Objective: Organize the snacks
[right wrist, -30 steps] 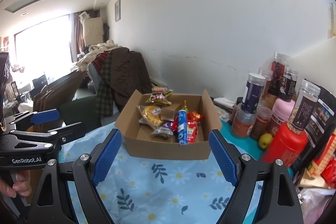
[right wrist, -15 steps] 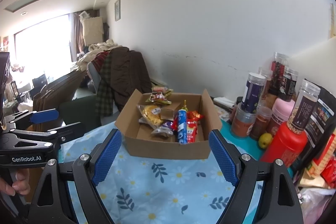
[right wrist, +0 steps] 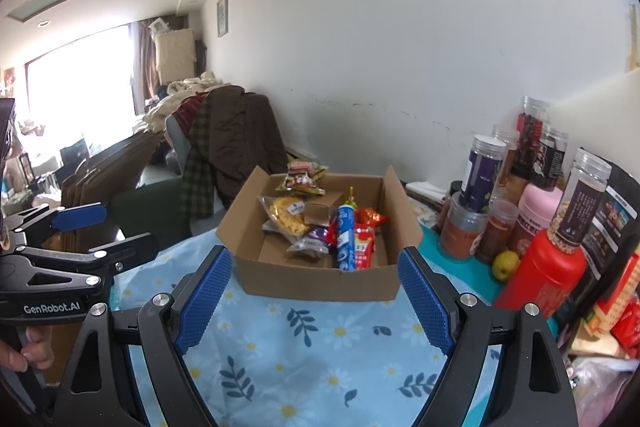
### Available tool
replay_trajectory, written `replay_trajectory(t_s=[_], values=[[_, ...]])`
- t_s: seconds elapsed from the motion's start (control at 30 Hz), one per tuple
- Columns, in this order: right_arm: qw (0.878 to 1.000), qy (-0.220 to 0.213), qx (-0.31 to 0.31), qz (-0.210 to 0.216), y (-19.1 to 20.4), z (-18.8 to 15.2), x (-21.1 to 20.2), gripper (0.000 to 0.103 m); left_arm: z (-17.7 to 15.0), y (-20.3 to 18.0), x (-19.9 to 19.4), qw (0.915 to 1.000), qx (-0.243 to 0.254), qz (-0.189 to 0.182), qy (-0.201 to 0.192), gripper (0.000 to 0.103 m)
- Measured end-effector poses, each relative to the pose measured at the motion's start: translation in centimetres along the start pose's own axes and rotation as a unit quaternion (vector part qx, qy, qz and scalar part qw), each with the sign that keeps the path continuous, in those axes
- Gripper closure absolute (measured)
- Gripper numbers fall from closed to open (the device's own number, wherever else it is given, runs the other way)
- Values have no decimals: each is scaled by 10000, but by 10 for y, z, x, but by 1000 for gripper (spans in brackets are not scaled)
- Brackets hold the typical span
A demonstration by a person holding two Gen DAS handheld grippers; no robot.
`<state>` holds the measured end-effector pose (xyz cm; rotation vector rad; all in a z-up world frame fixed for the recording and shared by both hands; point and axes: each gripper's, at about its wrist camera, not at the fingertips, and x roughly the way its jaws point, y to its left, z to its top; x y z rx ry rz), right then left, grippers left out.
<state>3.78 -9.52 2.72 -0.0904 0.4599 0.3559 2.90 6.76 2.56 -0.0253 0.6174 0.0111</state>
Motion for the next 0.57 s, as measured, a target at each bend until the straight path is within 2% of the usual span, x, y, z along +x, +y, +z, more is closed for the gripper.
replay_trajectory(t_s=[0.17,0.57], values=[[10000,13,13,-34,-1,-1,0,17,-1,-3,-1,9999,52,-87,-28,12],[9999,14,43,-132,-4,1,-2,17,-2,-4,5,10000,63,-23,69,12]])
